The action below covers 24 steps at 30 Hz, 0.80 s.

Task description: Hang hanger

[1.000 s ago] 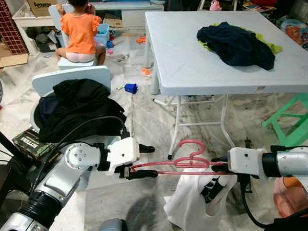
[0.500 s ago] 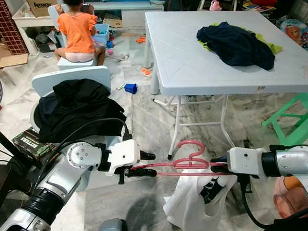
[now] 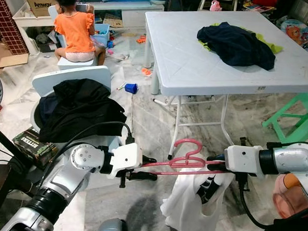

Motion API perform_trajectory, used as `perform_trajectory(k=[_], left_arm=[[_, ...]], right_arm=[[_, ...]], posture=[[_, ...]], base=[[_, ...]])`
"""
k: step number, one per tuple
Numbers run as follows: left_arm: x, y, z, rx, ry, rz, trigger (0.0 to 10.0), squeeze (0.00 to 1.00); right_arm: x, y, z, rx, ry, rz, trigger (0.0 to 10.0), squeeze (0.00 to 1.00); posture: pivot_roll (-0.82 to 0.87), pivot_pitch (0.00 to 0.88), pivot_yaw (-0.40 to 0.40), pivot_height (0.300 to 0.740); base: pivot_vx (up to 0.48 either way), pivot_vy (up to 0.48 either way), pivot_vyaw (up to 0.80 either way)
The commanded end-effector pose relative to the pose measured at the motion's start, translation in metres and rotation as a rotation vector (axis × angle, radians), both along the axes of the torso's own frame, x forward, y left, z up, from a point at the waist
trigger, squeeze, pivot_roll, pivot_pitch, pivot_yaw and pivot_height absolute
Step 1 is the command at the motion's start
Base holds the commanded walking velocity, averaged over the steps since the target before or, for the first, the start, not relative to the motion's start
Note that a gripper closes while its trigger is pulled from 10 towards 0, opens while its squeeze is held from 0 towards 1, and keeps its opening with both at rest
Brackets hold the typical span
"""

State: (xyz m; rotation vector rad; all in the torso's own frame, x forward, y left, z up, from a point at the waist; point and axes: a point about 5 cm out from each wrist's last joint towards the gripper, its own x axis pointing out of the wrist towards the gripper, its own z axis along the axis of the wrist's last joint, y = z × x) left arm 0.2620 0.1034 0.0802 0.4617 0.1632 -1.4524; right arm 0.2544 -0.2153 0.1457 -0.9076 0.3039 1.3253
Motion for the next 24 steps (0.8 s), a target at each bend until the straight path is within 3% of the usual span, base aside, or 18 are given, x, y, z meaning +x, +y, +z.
perform_trajectory(k=[1,16,24], left_arm=[[0.003,0.0,0.002,0.005,-0.009,-0.001,0.0,0.0],[0.011,-0.001,0.005,0.008,-0.027,-0.001,0.0,0.0],[0.016,-0.01,0.006,-0.062,-0.069,0.065,0.0,0.0]], right_arm=[[0.005,0.003,0.018,0.023,-0.063,0.02,10.0,0.0],[0.005,0.012,0.013,0.03,-0.06,0.035,10.0,0.0],[0.009,0.015,0.014,0.036,-0.085,0.036,10.0,0.0]], posture=[[-0.07,0.0,0.026,0.74],[-0.07,0.0,0.026,0.74],[-0.07,0.0,0.024,0.74]], base=[[0.0,0.0,0.0],[0.0,0.0,0.0],[0.0,0.0,0.0]])
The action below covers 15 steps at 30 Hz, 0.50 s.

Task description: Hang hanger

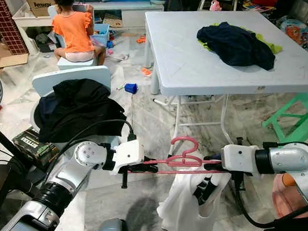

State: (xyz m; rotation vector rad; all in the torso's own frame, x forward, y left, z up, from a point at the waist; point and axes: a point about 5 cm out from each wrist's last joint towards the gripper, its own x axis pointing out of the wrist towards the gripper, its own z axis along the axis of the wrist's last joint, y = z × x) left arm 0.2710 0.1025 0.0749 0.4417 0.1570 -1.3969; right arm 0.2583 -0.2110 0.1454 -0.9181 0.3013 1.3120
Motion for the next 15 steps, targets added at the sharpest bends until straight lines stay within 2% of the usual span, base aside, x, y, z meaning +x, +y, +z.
perform_trajectory(k=[1,9,10,11,15], left_arm=[[0.007,-0.011,0.011,-0.049,-0.072,0.021,0.0,0.0],[0.013,-0.016,0.004,-0.084,-0.118,0.145,0.0,0.0],[0.015,-0.017,0.004,-0.087,-0.125,0.165,0.0,0.0],[0.019,-0.019,0.002,-0.073,-0.15,0.207,0.0,0.0],[0.023,-0.023,0.0,-0.048,-0.187,0.241,0.0,0.0]], right_arm=[[0.006,0.011,0.015,0.042,-0.08,0.04,10.0,0.0],[0.026,0.006,0.031,0.031,-0.208,-0.004,10.0,0.0],[0.031,0.005,0.035,0.028,-0.233,-0.01,10.0,0.0],[0.041,0.005,0.042,0.015,-0.305,-0.034,10.0,0.0],[0.055,0.005,0.05,-0.003,-0.409,-0.072,10.0,0.0]], posture=[[-0.07,0.0,0.022,0.74],[-0.08,0.0,0.012,0.74],[-0.08,0.0,0.011,0.74],[-0.08,0.0,0.009,0.74],[-0.08,0.0,0.003,0.74]], base=[[0.0,0.0,0.0],[0.0,0.0,0.0],[0.0,0.0,0.0],[0.0,0.0,0.0],[0.0,0.0,0.0]])
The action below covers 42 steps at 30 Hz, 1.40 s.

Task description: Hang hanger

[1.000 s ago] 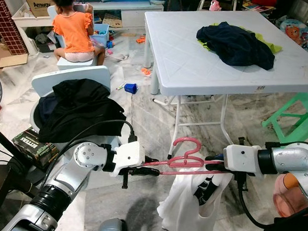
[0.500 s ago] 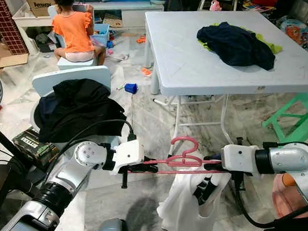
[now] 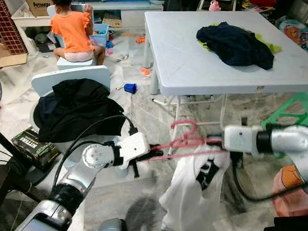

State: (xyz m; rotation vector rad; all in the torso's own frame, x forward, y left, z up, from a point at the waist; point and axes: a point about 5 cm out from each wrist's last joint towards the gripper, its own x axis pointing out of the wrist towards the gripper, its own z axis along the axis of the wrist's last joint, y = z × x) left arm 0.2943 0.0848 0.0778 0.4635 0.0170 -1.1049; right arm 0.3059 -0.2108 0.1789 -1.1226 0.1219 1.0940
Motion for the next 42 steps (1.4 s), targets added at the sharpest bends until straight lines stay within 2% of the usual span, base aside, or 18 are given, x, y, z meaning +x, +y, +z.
perform_trajectory(k=[1,5,8,11,16,18,20,21,23,28,31,35,36,39,42], left_arm=[[0.0,-0.005,-0.003,0.02,-0.001,-0.012,0.0,0.0],[-0.002,-0.006,-0.005,0.034,-0.001,-0.02,0.0,0.0],[0.0,-0.002,-0.011,0.097,-0.019,-0.008,0.0,0.0],[0.007,0.005,-0.012,0.15,-0.057,0.048,0.0,0.0],[0.013,0.008,-0.011,0.178,-0.078,0.09,0.0,0.0],[0.017,0.011,-0.013,0.227,-0.105,0.111,0.0,0.0],[0.022,0.016,-0.013,0.271,-0.147,0.159,0.0,0.0],[0.022,0.016,-0.013,0.271,-0.147,0.159,0.0,0.0],[0.026,0.018,-0.012,0.303,-0.182,0.18,0.0,0.0],[0.029,0.02,-0.01,0.329,-0.21,0.191,0.0,0.0],[0.029,0.021,-0.013,0.348,-0.222,0.187,0.0,0.0],[0.027,0.021,-0.015,0.351,-0.215,0.171,0.0,0.0],[0.024,0.02,-0.017,0.346,-0.205,0.146,0.0,0.0],[0.021,0.019,-0.019,0.337,-0.199,0.113,0.0,0.0],[0.017,0.02,-0.02,0.322,-0.191,0.076,0.0,0.0]], right_arm=[[0.008,0.005,0.016,0.042,-0.107,-0.006,10.0,0.0],[0.009,0.005,0.011,0.028,-0.126,-0.008,10.0,0.0],[0.011,0.006,0.008,0.037,-0.148,-0.02,10.0,0.0],[0.011,0.005,0.008,0.072,-0.156,-0.039,10.0,0.0],[0.011,0.003,0.009,0.08,-0.162,-0.039,10.0,0.0],[0.015,0.001,0.012,0.081,-0.213,-0.074,10.0,0.0],[0.023,-0.001,0.017,0.104,-0.306,-0.145,10.0,0.0],[0.023,-0.001,0.017,0.104,-0.306,-0.145,10.0,0.0],[0.027,0.002,0.02,0.139,-0.369,-0.195,10.0,0.0],[0.031,0.006,0.018,0.186,-0.403,-0.265,10.0,0.0],[0.023,0.013,0.008,0.198,-0.333,-0.18,10.0,0.0],[0.017,0.012,0.006,0.177,-0.268,-0.121,10.0,0.0],[0.012,0.01,0.005,0.168,-0.212,-0.087,10.0,0.0],[0.007,0.009,0.003,0.155,-0.136,-0.052,10.0,0.0],[-0.006,0.005,-0.003,0.124,0.007,0.008,10.0,0.0]], posture=[[-0.08,0.0,0.002,0.74],[-0.07,0.0,0.003,0.74],[-0.07,0.0,0.003,0.74],[-0.07,0.0,0.003,0.74],[-0.08,0.0,0.006,0.74],[-0.08,0.0,0.008,0.74],[-0.08,0.0,0.008,0.74],[-0.08,0.0,0.008,0.74],[-0.08,0.0,0.008,0.74],[-0.07,0.0,0.011,0.74],[-0.07,0.0,0.015,0.74],[-0.07,0.0,0.016,0.74],[-0.07,0.0,0.015,0.74],[-0.07,0.0,0.015,0.74],[-0.07,0.0,0.015,0.74]], base=[[0.0,0.0,0.0],[0.0,0.0,0.0],[0.0,0.0,0.0],[0.0,0.0,0.0],[0.0,0.0,0.0],[0.0,0.0,0.0],[0.0,0.0,0.0],[0.0,0.0,0.0],[0.0,0.0,0.0],[0.0,0.0,0.0],[0.0,0.0,0.0],[0.0,0.0,0.0],[0.0,0.0,0.0],[0.0,0.0,0.0],[0.0,0.0,0.0]])
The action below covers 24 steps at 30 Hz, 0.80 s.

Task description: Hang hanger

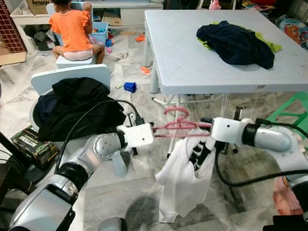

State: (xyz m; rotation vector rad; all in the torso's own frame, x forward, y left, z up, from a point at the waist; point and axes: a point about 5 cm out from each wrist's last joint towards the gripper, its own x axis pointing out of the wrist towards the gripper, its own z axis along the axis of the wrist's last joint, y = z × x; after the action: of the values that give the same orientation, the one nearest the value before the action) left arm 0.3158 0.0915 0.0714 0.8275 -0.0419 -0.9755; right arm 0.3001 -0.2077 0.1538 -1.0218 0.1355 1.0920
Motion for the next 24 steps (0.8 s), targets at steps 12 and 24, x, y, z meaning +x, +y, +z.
perform_trajectory(k=[12,24], left_arm=[[-0.007,0.017,-0.014,0.05,0.077,-0.006,0.0,0.0],[-0.004,0.019,-0.011,0.039,0.068,0.007,0.0,0.0]], right_arm=[[-0.022,-0.003,0.019,0.073,0.231,0.105,10.0,0.0],[-0.025,0.003,0.024,0.144,0.302,0.106,10.0,0.0]], posture=[[-0.07,0.0,0.015,0.74],[-0.06,0.0,0.016,0.74]], base=[[0.0,0.0,0.0],[0.0,0.0,0.0]])
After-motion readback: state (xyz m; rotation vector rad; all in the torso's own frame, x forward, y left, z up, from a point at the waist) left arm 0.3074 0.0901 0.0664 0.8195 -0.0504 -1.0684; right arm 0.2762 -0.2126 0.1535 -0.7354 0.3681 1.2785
